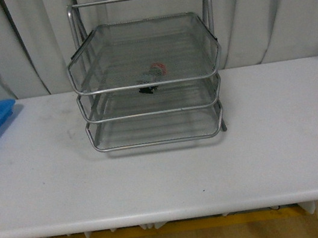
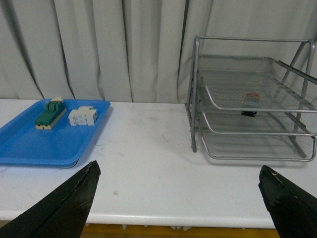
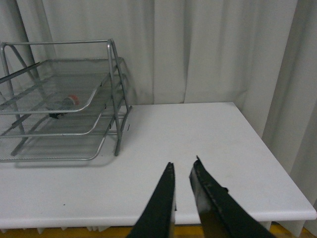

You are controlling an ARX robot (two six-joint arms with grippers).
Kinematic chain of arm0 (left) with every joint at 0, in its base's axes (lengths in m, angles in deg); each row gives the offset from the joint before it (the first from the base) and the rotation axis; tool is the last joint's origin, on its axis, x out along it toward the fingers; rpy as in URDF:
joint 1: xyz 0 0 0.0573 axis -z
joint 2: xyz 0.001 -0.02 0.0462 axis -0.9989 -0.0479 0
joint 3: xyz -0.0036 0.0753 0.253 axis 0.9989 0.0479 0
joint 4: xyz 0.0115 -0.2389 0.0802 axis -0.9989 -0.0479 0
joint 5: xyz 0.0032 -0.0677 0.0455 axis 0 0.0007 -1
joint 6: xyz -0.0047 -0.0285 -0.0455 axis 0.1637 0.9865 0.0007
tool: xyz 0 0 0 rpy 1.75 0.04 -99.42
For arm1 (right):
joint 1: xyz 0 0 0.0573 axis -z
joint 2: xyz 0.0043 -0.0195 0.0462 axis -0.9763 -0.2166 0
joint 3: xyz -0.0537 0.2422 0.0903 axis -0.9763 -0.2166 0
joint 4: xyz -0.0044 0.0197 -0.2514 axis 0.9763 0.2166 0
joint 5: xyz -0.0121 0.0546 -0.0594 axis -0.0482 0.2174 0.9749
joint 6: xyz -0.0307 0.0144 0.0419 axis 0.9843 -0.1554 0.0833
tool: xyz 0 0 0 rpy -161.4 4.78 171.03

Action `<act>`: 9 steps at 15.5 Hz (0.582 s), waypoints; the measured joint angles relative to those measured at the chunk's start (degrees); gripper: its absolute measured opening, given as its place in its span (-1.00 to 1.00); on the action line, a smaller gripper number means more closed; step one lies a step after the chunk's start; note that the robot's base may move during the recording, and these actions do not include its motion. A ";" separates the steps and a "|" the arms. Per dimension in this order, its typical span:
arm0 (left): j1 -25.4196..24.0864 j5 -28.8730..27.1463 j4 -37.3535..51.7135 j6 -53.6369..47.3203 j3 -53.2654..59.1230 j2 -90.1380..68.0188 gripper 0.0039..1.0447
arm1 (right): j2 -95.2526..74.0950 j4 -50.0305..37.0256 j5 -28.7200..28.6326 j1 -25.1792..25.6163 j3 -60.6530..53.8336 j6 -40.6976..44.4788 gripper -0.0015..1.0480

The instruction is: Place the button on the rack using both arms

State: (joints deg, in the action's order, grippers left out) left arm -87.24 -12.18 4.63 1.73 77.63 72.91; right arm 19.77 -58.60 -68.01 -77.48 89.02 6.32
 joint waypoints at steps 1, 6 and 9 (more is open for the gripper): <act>0.00 0.00 0.00 0.00 0.00 0.00 0.88 | 0.00 0.00 0.00 0.00 0.00 0.00 -0.56; 0.00 0.00 -0.02 0.00 0.00 0.00 0.88 | 0.00 0.00 0.00 0.00 0.00 0.00 0.52; 0.00 0.00 -0.02 0.00 0.00 0.00 0.88 | 0.00 0.00 0.00 0.00 0.00 0.00 0.85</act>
State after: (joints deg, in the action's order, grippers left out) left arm -87.24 -12.18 4.61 1.73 77.63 72.91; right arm 19.77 -58.60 -68.01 -77.48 89.02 6.32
